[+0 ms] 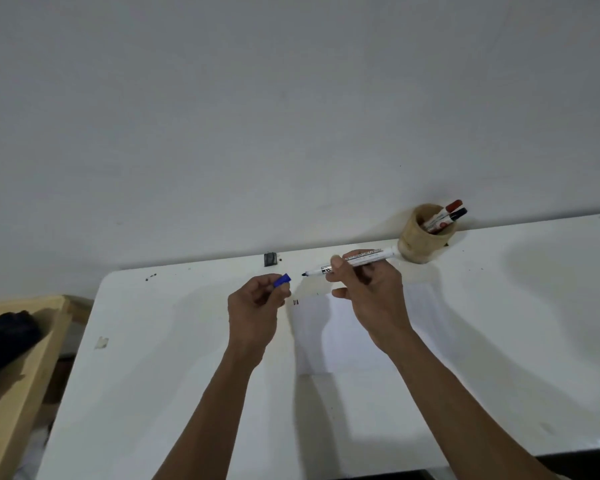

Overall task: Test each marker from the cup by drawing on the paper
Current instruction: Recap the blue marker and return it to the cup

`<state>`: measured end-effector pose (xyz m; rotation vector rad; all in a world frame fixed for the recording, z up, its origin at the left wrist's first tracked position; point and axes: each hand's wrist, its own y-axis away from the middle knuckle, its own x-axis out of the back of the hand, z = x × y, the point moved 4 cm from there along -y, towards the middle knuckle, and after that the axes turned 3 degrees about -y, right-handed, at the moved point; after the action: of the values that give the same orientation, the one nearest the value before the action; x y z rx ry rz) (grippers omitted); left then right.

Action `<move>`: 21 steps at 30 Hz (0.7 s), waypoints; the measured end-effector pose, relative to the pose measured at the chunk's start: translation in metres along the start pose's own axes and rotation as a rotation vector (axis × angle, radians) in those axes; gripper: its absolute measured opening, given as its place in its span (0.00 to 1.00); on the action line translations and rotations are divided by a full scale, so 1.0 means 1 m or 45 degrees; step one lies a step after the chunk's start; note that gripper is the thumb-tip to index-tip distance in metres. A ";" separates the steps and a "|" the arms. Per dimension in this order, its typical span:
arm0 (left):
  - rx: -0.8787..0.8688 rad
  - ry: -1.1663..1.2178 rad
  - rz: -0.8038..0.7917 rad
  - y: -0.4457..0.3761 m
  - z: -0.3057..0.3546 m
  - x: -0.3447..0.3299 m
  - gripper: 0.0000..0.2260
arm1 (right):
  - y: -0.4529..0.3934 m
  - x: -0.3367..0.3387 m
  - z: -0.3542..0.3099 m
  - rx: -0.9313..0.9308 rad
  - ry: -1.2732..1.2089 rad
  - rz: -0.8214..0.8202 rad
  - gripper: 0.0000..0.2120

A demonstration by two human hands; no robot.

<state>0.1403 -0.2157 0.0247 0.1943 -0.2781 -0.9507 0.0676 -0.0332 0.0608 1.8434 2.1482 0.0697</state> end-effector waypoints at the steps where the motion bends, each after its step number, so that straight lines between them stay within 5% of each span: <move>1: -0.017 0.077 -0.017 0.006 0.003 0.000 0.05 | 0.004 -0.003 -0.004 0.025 0.027 -0.001 0.06; 6: -0.056 0.215 -0.108 0.033 0.009 0.007 0.06 | 0.028 -0.011 -0.014 0.117 0.107 0.019 0.08; 21: -0.237 -0.035 -0.327 0.079 0.015 0.035 0.05 | 0.092 -0.021 -0.003 0.104 0.168 0.013 0.07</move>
<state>0.2160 -0.2000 0.0669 0.0458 -0.1911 -1.2281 0.1570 -0.0377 0.0899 1.9456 2.2614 0.1108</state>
